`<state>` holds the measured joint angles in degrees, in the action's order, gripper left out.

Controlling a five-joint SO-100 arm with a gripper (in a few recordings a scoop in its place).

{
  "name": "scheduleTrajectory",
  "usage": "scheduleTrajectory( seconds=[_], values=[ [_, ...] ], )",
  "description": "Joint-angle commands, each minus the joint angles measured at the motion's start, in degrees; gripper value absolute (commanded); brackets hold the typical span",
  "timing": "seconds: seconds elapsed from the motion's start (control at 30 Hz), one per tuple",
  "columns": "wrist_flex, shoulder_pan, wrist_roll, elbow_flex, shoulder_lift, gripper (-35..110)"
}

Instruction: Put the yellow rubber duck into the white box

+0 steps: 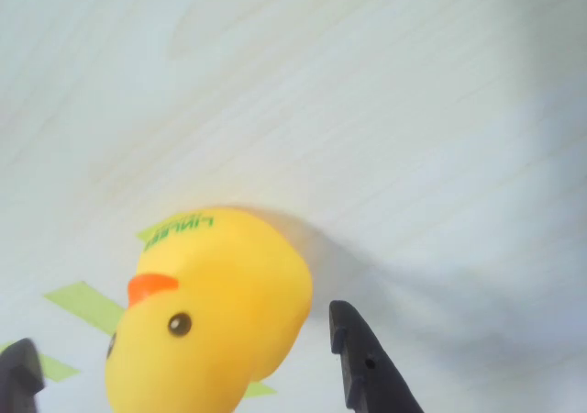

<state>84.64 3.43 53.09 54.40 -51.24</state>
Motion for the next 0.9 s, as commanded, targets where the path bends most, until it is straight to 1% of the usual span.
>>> scheduleTrajectory(
  seconds=[0.0, 0.13, 0.33, 0.5, 0.57, 0.7, 0.77, 0.87],
  values=[
    [0.79, 0.44, 1.32, -7.12, -0.88, 27],
    [-0.26, 0.53, 0.18, -7.12, -0.09, 0],
    [-1.49, 0.00, 0.00, -8.00, 1.05, 0],
    [2.37, -0.35, -2.99, -13.62, 0.09, 0],
    [4.13, -0.70, -5.98, -15.29, -3.43, 0],
    [4.48, -2.55, -14.94, -18.28, -15.03, 0],
    [2.90, -4.39, -21.18, -16.70, -24.08, 0],
    [-0.97, -8.79, -33.75, -10.46, -39.64, 0]
  ],
)
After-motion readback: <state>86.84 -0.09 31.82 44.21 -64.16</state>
